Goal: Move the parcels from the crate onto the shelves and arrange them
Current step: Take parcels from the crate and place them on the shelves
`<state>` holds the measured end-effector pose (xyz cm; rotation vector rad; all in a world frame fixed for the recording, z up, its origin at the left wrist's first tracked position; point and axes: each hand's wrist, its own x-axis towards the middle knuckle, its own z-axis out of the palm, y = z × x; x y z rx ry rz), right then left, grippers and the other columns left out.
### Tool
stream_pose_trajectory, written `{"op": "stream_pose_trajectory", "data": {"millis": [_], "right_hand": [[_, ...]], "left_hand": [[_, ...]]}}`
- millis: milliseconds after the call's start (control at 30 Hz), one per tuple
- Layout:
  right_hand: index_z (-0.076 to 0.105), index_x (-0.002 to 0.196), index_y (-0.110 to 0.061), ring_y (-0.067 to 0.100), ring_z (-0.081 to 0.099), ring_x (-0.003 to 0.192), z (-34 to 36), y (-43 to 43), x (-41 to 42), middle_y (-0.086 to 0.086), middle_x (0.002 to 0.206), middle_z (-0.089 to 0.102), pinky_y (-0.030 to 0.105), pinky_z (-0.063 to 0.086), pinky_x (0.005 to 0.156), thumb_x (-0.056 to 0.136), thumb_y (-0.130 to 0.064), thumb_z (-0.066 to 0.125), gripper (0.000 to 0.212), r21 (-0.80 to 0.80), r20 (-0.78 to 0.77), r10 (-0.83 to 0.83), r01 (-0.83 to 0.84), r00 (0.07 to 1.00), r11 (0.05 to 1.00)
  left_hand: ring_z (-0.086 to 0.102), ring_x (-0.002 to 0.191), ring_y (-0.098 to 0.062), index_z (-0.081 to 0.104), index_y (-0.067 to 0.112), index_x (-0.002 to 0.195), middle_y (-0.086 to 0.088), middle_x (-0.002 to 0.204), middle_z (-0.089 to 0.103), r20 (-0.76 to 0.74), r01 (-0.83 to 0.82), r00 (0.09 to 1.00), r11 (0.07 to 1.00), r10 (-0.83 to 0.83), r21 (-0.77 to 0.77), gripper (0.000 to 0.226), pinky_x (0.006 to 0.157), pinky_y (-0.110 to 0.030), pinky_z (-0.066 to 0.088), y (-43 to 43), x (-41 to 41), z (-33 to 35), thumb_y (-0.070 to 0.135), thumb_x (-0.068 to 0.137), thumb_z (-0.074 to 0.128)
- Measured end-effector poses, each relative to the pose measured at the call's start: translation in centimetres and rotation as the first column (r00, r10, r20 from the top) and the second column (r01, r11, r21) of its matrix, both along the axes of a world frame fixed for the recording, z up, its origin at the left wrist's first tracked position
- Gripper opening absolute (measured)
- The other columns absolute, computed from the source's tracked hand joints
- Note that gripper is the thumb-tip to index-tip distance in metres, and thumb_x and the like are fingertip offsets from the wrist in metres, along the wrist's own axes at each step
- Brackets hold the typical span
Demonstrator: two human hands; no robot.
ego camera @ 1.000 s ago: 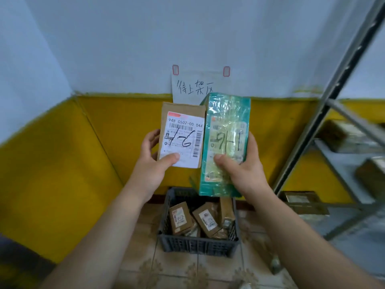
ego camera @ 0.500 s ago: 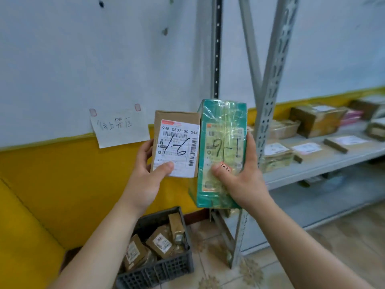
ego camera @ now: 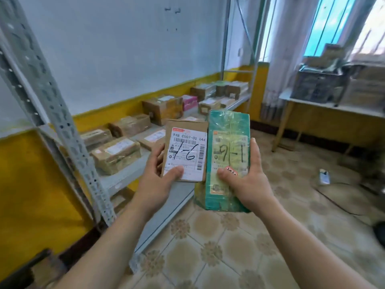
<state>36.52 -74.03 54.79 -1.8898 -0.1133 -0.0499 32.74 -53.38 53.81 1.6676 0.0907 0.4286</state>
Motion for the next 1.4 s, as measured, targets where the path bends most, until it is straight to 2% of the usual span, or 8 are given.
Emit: {"op": "stream_pose_trajectory", "data": {"millis": [133, 267, 600, 733, 900, 1167, 1267, 1400], "right_hand": [[0.000, 0.154, -0.049, 0.009, 0.059, 0.094, -1.3, -5.6, 2.8, -0.018, 0.108, 0.057, 0.031, 0.046, 0.087, 0.081, -0.029, 0.080, 0.109, 0.039, -0.046, -0.106, 0.108, 0.993, 0.993], [0.002, 0.140, -0.068, 0.021, 0.067, 0.104, -4.0, -8.1, 7.1, -0.012, 0.117, 0.063, 0.054, 0.055, 0.091, 0.070, -0.042, 0.085, 0.112, 0.085, -0.106, -0.173, 0.182, 0.979, 0.980], [0.004, 0.144, -0.063, 0.025, 0.071, 0.097, -6.8, -8.6, 21.8, -0.009, 0.115, 0.062, 0.055, 0.057, 0.086, 0.080, -0.032, 0.081, 0.105, 0.057, -0.275, -0.200, 0.223, 0.940, 0.973], [0.003, 0.149, -0.057, 0.023, 0.071, 0.096, -7.5, -9.1, 26.6, -0.007, 0.116, 0.063, 0.052, 0.059, 0.083, 0.082, -0.026, 0.080, 0.106, 0.087, -0.314, -0.195, 0.233, 0.929, 0.969], [0.003, 0.153, -0.050, 0.021, 0.074, 0.089, -9.2, -10.6, 32.8, -0.003, 0.116, 0.065, 0.049, 0.062, 0.076, 0.086, -0.018, 0.075, 0.104, 0.151, -0.385, -0.128, 0.200, 0.914, 0.968], [-0.002, 0.151, -0.053, 0.019, 0.075, 0.087, -12.8, -12.3, 44.6, -0.008, 0.114, 0.065, 0.050, 0.061, 0.079, 0.088, -0.025, 0.075, 0.103, 0.087, -0.476, 0.101, -0.067, 0.874, 0.994], [-0.004, 0.151, -0.053, 0.018, 0.075, 0.084, -14.0, -11.0, 47.3, -0.012, 0.110, 0.062, 0.048, 0.062, 0.077, 0.088, -0.030, 0.074, 0.103, 0.037, -0.515, 0.184, -0.193, 0.837, 0.981], [-0.006, 0.151, -0.052, 0.018, 0.075, 0.084, -14.7, -7.0, 48.4, -0.007, 0.119, 0.060, 0.045, 0.062, 0.075, 0.090, -0.034, 0.072, 0.101, 0.013, -0.590, 0.294, -0.356, 0.751, 0.934]], "left_hand": [[0.056, 0.119, -0.014, 0.037, 0.043, 0.130, 0.008, 0.125, 0.058, -0.057, 0.104, 0.993, 0.994, -0.102, 0.032, 0.059, 0.102, -0.037, 0.046, -5.2, 4.7, -0.6, 0.012, 0.089, 0.066], [0.054, 0.122, -0.016, 0.035, 0.044, 0.133, 0.007, 0.133, 0.055, -0.120, 0.172, 0.980, 0.981, -0.162, 0.084, 0.060, 0.103, -0.043, 0.046, -7.5, 10.3, -2.0, 0.019, 0.089, 0.067], [0.058, 0.113, -0.012, 0.034, 0.039, 0.137, 0.006, 0.131, 0.054, -0.255, 0.254, 0.936, 0.967, -0.245, 0.002, 0.057, 0.075, -0.019, 0.050, -8.0, 26.1, -6.1, 0.017, 0.092, 0.063], [0.059, 0.114, -0.014, 0.036, 0.039, 0.135, 0.004, 0.133, 0.055, -0.283, 0.259, 0.927, 0.966, -0.244, 0.017, 0.055, 0.092, -0.034, 0.052, -8.3, 31.2, -6.8, 0.019, 0.092, 0.064], [0.059, 0.113, -0.012, 0.035, 0.036, 0.142, 0.007, 0.132, 0.056, -0.340, 0.238, 0.917, 0.970, -0.210, 0.042, 0.061, 0.091, -0.032, 0.053, -9.3, 36.4, -8.1, 0.022, 0.091, 0.065], [0.056, 0.089, 0.003, 0.029, 0.034, 0.145, 0.014, 0.114, 0.054, -0.465, -0.013, 0.885, 0.999, 0.032, 0.045, 0.059, 0.054, -0.006, 0.047, -12.9, 42.4, -11.5, 0.018, 0.096, 0.058], [0.059, 0.095, -0.002, 0.028, 0.034, 0.146, 0.007, 0.129, 0.053, -0.517, -0.145, 0.846, 0.989, 0.133, 0.018, 0.062, 0.061, -0.011, 0.049, -12.3, 43.0, -13.0, 0.019, 0.095, 0.059], [0.060, 0.111, -0.016, 0.031, 0.035, 0.145, 0.001, 0.137, 0.053, -0.588, -0.310, 0.770, 0.951, 0.246, -0.008, 0.063, 0.090, -0.033, 0.053, -9.6, 41.4, -14.7, 0.020, 0.093, 0.063]]}}
